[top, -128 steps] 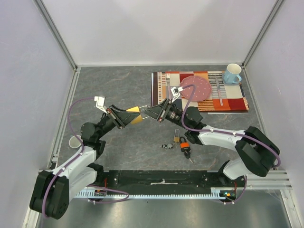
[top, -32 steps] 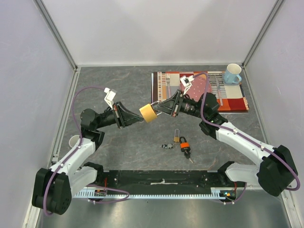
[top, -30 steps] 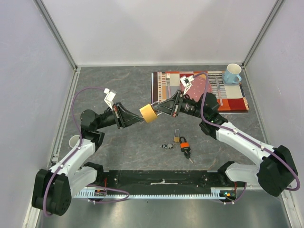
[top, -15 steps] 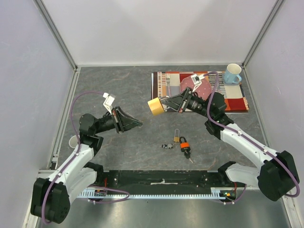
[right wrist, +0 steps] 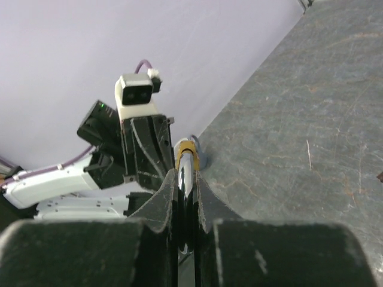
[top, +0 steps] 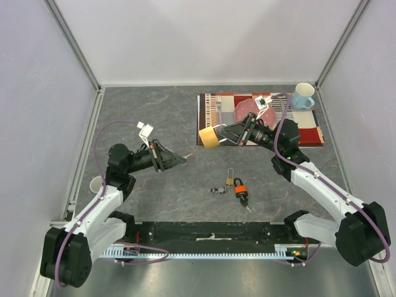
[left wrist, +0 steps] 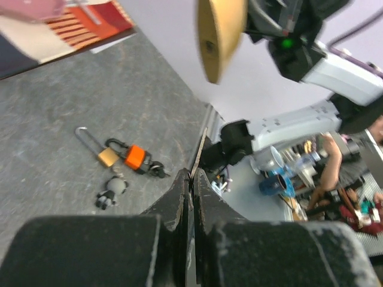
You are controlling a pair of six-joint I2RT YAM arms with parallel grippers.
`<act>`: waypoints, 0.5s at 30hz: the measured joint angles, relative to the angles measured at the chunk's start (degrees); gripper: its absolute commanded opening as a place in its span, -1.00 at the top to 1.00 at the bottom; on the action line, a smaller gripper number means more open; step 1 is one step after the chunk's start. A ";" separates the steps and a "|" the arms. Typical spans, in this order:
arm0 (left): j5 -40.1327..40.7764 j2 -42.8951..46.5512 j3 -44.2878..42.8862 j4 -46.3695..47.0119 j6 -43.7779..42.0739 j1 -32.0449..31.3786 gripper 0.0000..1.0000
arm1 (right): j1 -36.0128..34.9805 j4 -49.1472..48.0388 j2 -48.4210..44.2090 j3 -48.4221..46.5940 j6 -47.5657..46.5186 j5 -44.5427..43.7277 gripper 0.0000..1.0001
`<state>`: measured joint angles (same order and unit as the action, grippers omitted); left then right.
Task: Lock with the key
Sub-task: Lock the lock, then place the lock at the center of the board.
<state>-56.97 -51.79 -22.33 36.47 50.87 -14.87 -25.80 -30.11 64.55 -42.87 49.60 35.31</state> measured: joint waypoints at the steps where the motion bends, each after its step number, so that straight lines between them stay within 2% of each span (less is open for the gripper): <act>1: 0.96 -0.55 -0.17 -1.86 -0.87 0.00 0.95 | 0.07 0.48 0.09 0.00 -0.46 0.50 1.00; 7: 9.94 -2.05 -2.38 -15.61 -6.67 0.00 0.95 | 0.04 5.84 3.15 -0.68 -5.81 2.82 1.00; 15: 22.45 -2.03 -3.08 -31.69 -10.88 0.24 0.95 | -0.20 12.96 16.55 -4.61 -10.51 7.43 1.00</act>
<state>-34.52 -53.82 -25.41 4.78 39.99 -14.63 -26.00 -17.15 81.10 -47.48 39.09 42.74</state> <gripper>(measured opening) 0.044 0.107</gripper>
